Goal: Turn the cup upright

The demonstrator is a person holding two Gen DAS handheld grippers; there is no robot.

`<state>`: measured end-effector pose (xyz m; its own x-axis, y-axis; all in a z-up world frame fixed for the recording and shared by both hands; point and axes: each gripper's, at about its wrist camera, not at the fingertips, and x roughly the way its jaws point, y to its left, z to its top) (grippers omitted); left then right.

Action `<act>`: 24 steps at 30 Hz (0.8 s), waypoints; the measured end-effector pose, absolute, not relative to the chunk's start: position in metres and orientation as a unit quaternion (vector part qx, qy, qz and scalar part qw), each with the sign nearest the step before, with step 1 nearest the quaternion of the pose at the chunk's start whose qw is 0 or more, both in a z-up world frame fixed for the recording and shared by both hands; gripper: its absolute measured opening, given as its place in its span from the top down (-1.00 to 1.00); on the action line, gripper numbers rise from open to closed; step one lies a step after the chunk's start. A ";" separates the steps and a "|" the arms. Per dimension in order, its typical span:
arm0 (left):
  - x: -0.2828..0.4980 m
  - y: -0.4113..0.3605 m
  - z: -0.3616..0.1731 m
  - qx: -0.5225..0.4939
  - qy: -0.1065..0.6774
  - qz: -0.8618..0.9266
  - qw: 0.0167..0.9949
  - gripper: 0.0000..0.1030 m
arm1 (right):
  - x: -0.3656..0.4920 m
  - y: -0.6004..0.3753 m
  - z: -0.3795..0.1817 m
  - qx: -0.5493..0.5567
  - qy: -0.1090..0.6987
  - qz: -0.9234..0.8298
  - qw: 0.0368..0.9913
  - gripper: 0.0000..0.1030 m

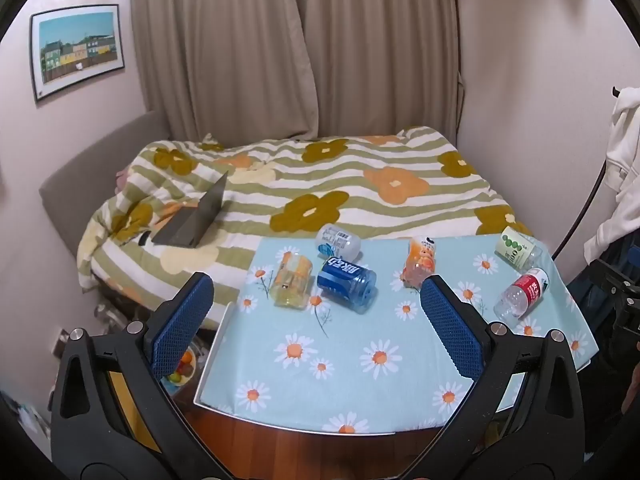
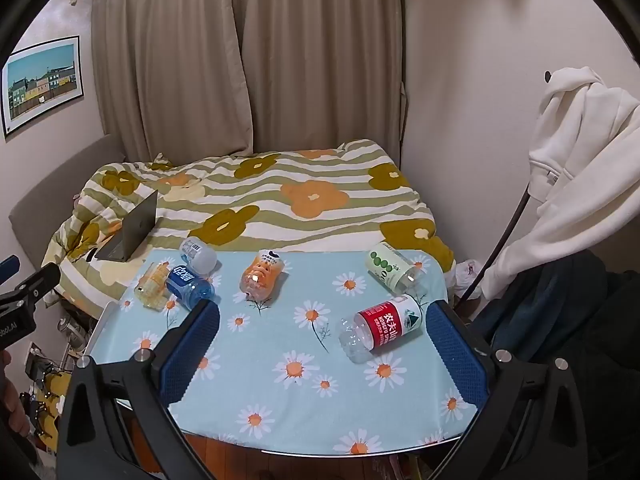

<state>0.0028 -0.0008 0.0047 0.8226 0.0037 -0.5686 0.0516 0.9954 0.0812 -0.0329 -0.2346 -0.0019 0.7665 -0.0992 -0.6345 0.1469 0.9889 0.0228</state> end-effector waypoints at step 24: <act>-0.002 0.000 0.000 0.047 0.302 -0.013 0.952 -1.00 | -0.034 -0.236 -0.002 0.038 0.339 -0.065 0.938 -1.00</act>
